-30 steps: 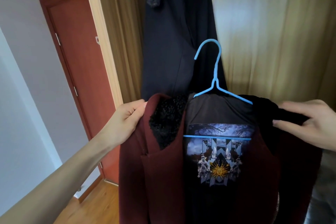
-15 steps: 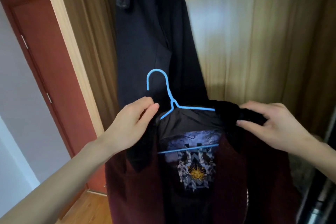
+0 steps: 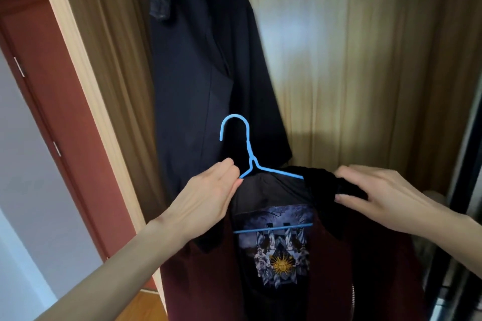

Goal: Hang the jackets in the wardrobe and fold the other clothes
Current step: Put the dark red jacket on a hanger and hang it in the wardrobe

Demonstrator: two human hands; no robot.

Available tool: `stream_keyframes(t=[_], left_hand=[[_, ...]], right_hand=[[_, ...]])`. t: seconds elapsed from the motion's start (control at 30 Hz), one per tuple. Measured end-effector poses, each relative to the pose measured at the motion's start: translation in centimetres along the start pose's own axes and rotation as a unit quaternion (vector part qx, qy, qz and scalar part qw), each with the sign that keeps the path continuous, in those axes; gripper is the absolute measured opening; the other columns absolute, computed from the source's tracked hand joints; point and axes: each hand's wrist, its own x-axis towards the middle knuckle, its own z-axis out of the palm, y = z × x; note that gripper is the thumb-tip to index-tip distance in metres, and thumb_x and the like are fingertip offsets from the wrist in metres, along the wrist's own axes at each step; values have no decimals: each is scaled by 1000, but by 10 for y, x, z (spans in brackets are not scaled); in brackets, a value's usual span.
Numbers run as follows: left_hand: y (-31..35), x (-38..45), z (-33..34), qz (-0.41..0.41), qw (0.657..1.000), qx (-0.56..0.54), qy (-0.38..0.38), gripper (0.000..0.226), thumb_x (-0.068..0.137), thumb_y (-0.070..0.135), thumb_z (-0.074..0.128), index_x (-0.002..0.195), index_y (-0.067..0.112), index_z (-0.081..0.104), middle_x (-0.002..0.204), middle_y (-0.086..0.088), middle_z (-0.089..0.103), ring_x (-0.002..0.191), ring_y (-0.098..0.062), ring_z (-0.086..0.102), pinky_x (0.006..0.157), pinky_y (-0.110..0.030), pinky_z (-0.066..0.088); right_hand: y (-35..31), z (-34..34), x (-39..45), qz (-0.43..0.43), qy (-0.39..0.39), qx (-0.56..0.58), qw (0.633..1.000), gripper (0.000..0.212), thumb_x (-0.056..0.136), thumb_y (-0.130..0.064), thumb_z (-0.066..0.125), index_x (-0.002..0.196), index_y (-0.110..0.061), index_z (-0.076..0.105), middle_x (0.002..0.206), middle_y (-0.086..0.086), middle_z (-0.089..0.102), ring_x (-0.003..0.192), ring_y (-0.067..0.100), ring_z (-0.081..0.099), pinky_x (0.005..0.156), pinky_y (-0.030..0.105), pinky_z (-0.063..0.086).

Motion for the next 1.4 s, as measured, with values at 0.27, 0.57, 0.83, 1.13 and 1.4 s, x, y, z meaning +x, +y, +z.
stream_keyframes(t=[0.27, 0.57, 0.83, 1.13, 1.4], left_hand=[[16, 37, -22, 91, 995, 30, 41, 31, 110, 23, 39, 83, 14, 51, 82, 0, 48, 70, -18, 47, 65, -32, 44], [12, 35, -14, 50, 990, 118, 56, 38, 111, 28, 36, 81, 13, 55, 77, -1, 49, 73, -23, 43, 67, -42, 40], [19, 43, -13, 5, 997, 52, 56, 47, 109, 45, 33, 83, 14, 56, 74, 4, 52, 52, -19, 45, 51, -34, 41], [33, 93, -16, -86, 995, 11, 53, 62, 101, 70, 22, 75, 18, 46, 59, 2, 49, 52, -26, 51, 51, -40, 46], [41, 168, 0, -132, 988, 41, 75, 75, 92, 81, 16, 56, 19, 38, 51, 0, 46, 52, -29, 47, 48, -34, 26]], right_hand=[[-34, -39, 49, -101, -55, -38, 993, 20, 97, -70, 30, 104, -54, 20, 82, -19, 55, 76, 2, 57, 65, 26, 45], [-11, -41, 32, -14, -43, -1, 999, 45, 89, -80, 39, 127, -54, 36, 114, -33, 55, 99, -11, 57, 80, 23, 49], [-18, -20, 34, -13, 14, -7, 1000, 46, 95, -74, 46, 130, -44, 49, 69, -20, 55, 62, 4, 59, 53, 22, 40], [7, -52, 40, 43, 120, 15, 992, 37, 91, -70, 57, 119, -45, 57, 58, -4, 62, 53, 10, 60, 55, 26, 48], [25, -111, 47, 90, 144, -13, 985, 25, 86, -70, 61, 97, -49, 54, 54, -4, 60, 51, 9, 58, 53, 37, 46]])
